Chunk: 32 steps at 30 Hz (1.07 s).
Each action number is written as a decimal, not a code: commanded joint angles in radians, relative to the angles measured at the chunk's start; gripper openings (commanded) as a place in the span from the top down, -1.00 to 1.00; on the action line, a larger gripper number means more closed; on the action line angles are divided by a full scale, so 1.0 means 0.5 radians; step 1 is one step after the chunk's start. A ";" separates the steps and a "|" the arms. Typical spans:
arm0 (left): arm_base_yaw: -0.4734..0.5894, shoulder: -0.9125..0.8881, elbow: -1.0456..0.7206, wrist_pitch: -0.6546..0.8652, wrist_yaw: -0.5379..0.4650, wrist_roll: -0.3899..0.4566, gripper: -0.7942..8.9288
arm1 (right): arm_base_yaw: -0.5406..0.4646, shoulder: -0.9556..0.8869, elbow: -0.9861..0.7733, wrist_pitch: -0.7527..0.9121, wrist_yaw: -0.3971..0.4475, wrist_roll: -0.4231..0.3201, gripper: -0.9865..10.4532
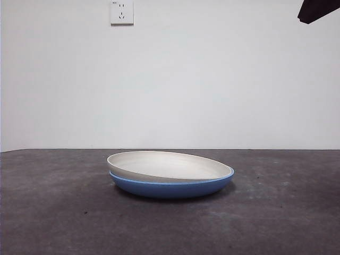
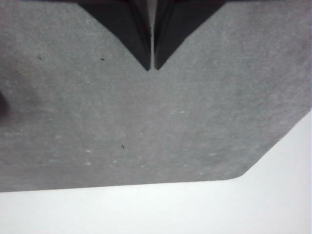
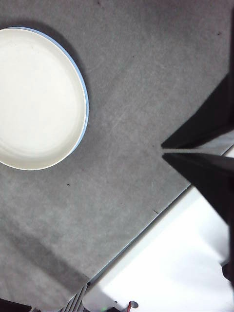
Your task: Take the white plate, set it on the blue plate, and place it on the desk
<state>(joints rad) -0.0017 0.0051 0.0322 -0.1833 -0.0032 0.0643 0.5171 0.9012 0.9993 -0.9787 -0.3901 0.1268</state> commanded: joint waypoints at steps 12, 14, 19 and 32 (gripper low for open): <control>0.003 -0.005 -0.041 -0.013 -0.005 -0.009 0.81 | 0.014 0.011 0.036 0.013 -0.004 -0.023 0.81; 0.003 -0.004 -0.041 -0.013 -0.005 -0.009 0.81 | 0.014 0.011 0.036 0.013 -0.005 -0.023 0.81; 0.003 -0.005 -0.041 -0.013 -0.005 -0.009 0.81 | -0.044 -0.035 0.035 0.054 0.076 -0.146 0.81; 0.003 -0.005 -0.041 -0.012 -0.005 -0.009 0.81 | -0.760 -0.722 -0.595 1.096 0.118 -0.228 0.81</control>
<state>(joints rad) -0.0017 0.0051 0.0322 -0.1829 -0.0032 0.0616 0.1478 0.5537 0.7227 -0.4660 -0.3347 0.0353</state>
